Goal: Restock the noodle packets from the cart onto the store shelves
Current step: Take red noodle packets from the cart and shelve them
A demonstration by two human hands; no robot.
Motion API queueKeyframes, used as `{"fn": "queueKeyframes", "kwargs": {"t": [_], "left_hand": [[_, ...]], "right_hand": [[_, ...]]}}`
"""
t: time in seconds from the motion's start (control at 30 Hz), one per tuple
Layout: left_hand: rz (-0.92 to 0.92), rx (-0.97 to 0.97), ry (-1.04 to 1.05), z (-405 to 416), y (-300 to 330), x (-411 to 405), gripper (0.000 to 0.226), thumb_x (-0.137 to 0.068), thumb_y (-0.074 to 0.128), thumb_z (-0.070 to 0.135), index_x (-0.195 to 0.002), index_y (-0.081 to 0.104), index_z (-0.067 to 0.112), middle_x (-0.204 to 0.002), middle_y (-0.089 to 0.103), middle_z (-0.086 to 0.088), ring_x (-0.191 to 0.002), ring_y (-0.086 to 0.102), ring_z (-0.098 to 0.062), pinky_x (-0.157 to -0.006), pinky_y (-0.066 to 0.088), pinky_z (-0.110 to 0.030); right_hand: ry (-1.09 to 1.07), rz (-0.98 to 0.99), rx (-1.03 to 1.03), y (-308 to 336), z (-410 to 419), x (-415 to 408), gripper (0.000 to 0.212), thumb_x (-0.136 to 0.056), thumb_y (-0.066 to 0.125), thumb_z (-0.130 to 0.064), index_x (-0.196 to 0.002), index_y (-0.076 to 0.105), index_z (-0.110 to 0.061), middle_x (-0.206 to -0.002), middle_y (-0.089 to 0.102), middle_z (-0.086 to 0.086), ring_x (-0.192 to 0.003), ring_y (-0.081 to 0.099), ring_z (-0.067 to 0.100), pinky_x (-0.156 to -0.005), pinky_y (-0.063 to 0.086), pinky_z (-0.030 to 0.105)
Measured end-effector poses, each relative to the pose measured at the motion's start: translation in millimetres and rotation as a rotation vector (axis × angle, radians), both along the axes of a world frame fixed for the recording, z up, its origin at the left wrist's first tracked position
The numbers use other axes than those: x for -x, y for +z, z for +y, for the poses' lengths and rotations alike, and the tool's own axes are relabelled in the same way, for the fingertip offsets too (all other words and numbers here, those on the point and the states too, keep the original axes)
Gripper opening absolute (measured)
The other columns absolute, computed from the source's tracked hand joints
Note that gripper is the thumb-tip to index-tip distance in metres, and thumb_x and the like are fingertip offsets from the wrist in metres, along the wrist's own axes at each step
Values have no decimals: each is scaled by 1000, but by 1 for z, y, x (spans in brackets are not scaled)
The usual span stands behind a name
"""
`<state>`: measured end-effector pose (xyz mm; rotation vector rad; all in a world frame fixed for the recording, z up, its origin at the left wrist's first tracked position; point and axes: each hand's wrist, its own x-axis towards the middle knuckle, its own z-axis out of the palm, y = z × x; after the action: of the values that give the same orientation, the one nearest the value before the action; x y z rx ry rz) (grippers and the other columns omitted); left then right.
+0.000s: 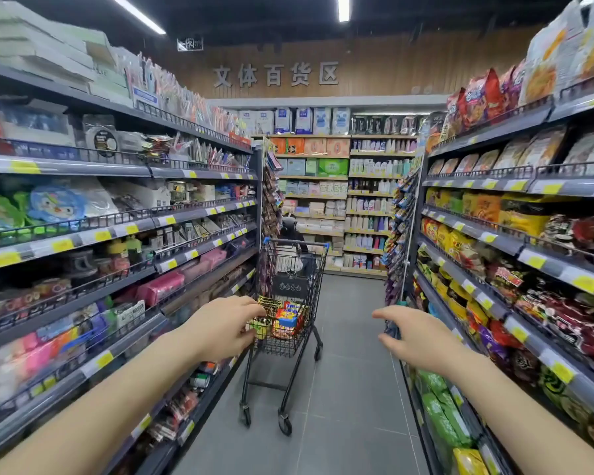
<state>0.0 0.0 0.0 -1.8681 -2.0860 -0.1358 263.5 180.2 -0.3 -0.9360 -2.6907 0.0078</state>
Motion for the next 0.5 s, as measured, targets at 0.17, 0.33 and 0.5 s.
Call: {"fn": "queueKeyframes", "kwargs": {"t": [0.17,0.33,0.5], "left_hand": [[-10,-1,30,62,-7,50,42,-91,46,33,-133,47,26,-133,51,8,-119,49,-11,-96,40,-27],[-26,-7,27,127,-8,95,42,-90,49,30,-131,48,23,-131,52,7,-118,49,-11,-98,38,-26],[-29,8,21,188,-2,140,39,-89,48,29,-128,51,23,-131,53,7,-121,49,-13,-100,38,-28]], "right_hand": [[22,-52,-5,0,63,48,46,-93,49,-34,-138,45,-27,-142,47,-11,-129,46,10,-108,37,30],[64,-70,-39,4,133,100,45,-92,49,-34,-137,46,-29,-141,48,-12,-126,48,10,-103,36,27],[139,-99,-59,18,200,153,45,-93,49,-32,-138,44,-29,-144,45,-11,-133,41,10,-109,33,27]]}}
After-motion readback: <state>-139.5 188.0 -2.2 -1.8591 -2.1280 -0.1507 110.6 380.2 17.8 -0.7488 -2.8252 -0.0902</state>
